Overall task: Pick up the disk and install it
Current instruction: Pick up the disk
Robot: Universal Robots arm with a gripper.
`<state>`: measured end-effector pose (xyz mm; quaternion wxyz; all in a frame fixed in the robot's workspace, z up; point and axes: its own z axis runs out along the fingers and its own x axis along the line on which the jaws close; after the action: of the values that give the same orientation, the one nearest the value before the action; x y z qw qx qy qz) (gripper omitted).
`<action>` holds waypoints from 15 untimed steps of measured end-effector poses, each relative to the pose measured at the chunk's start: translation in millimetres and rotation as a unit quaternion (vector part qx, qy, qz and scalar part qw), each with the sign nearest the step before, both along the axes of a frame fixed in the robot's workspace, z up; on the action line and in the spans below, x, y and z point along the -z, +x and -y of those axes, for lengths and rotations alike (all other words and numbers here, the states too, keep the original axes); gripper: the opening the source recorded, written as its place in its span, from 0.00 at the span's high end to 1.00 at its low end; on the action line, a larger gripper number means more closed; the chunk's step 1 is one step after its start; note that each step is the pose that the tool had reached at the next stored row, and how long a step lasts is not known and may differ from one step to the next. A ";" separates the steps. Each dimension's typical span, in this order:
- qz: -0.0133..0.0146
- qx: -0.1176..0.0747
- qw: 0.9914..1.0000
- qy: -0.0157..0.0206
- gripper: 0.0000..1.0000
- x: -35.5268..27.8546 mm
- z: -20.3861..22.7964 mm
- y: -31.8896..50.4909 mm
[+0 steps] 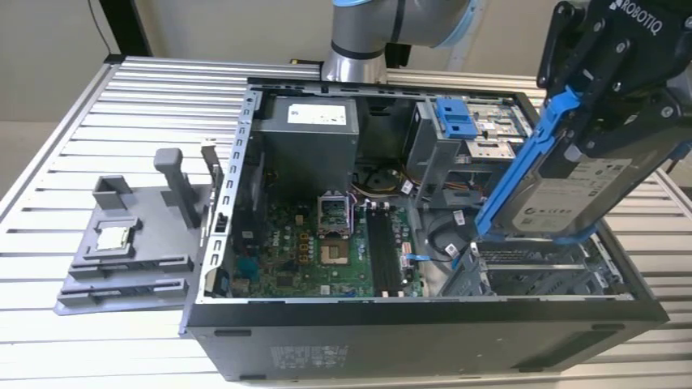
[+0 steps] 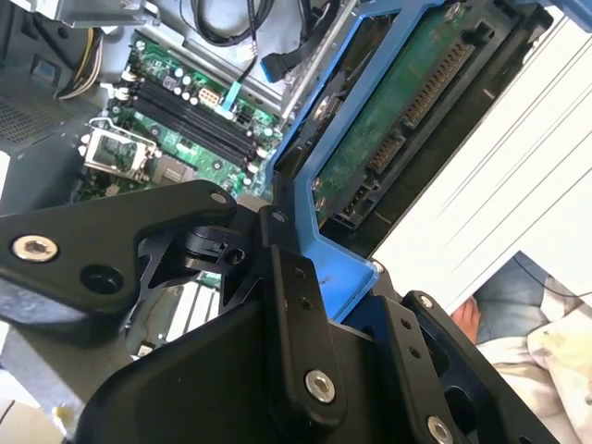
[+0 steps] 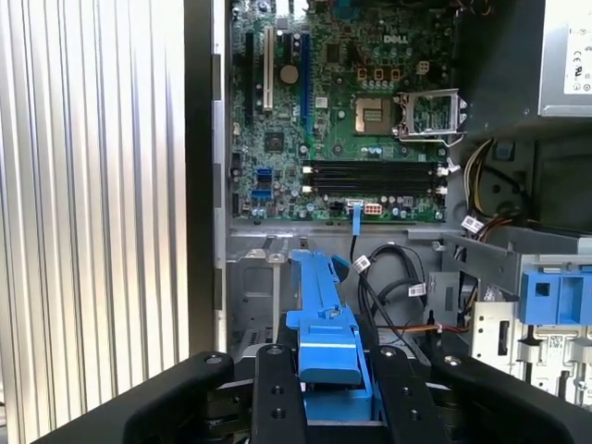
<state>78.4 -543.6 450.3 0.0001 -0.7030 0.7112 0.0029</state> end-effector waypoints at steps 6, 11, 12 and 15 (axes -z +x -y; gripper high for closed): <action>0.000 0.000 1.000 0.000 1.00 2.9 3.1 2.1; 0.000 0.000 1.000 0.000 1.00 4.1 3.8 3.1; 0.000 0.000 1.000 0.000 1.00 4.4 3.9 3.2; 0.000 0.000 1.000 0.000 1.00 5.8 3.9 3.2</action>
<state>81.6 -547.4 444.5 0.0003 -0.7029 0.7112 0.0032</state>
